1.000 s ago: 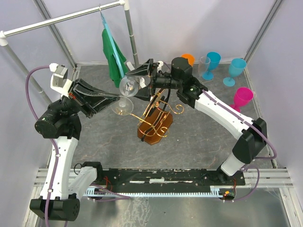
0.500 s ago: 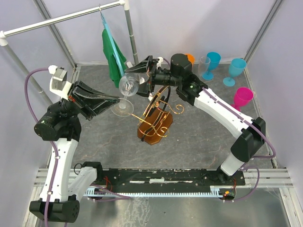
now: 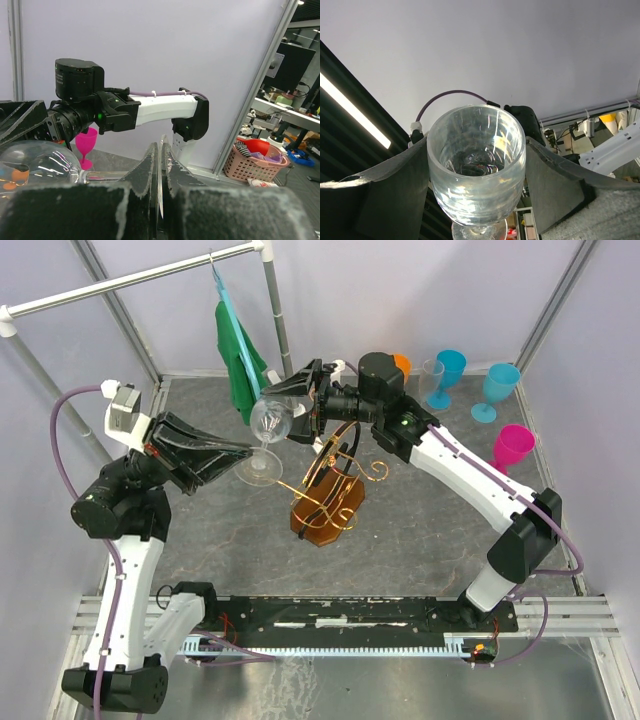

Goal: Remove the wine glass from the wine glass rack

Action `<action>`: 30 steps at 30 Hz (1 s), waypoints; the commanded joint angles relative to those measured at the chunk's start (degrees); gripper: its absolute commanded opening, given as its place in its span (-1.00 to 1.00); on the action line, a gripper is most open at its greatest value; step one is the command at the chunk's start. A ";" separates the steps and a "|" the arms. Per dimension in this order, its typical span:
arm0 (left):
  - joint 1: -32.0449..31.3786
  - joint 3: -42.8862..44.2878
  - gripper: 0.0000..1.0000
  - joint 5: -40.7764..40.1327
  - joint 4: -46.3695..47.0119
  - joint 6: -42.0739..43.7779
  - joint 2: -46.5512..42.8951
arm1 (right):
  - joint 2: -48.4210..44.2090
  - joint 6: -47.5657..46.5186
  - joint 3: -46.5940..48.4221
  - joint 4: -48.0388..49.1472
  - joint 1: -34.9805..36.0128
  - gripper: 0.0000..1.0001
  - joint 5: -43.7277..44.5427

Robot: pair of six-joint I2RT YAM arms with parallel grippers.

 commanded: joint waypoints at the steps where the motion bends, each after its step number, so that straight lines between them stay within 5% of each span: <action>1: -0.10 0.34 -0.78 -1.50 -3.23 4.90 -1.09 | -0.74 0.38 2.68 4.71 0.68 0.46 -0.24; 5: -0.11 0.43 0.10 -1.85 -4.27 5.70 -1.94 | -0.42 0.98 2.12 6.08 0.61 0.45 -0.24; 8: -0.14 0.88 0.52 -1.90 -5.27 6.23 -2.43 | -0.10 1.29 1.95 6.62 0.52 0.44 -0.33; 18: -0.05 4.20 0.84 -4.65 -16.29 12.80 -5.86 | -1.22 -6.76 1.68 0.80 -6.35 0.38 -3.79; 30: -0.34 3.39 0.88 -6.25 -23.71 16.62 -7.38 | -11.69 -25.12 -3.18 -11.47 -35.95 0.29 -10.23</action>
